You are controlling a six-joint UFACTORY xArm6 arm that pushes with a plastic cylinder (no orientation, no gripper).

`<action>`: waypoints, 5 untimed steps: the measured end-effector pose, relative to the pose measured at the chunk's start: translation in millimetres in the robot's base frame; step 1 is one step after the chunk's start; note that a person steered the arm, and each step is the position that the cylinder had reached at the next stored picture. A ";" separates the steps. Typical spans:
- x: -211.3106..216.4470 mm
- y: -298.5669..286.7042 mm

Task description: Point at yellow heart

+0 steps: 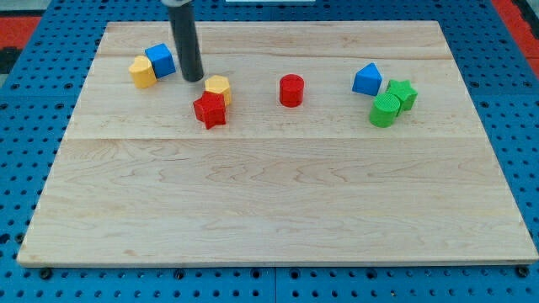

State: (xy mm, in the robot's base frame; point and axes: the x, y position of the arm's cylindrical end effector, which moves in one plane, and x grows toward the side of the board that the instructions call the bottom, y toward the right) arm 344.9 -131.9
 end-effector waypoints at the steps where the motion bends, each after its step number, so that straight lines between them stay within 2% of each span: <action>1: -34.5 -44.6; 2: -75.7 -48.2; 3: -60.4 -22.3; 4: -26.4 -5.6; 5: -35.7 -95.9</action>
State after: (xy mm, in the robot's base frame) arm 309.2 -227.8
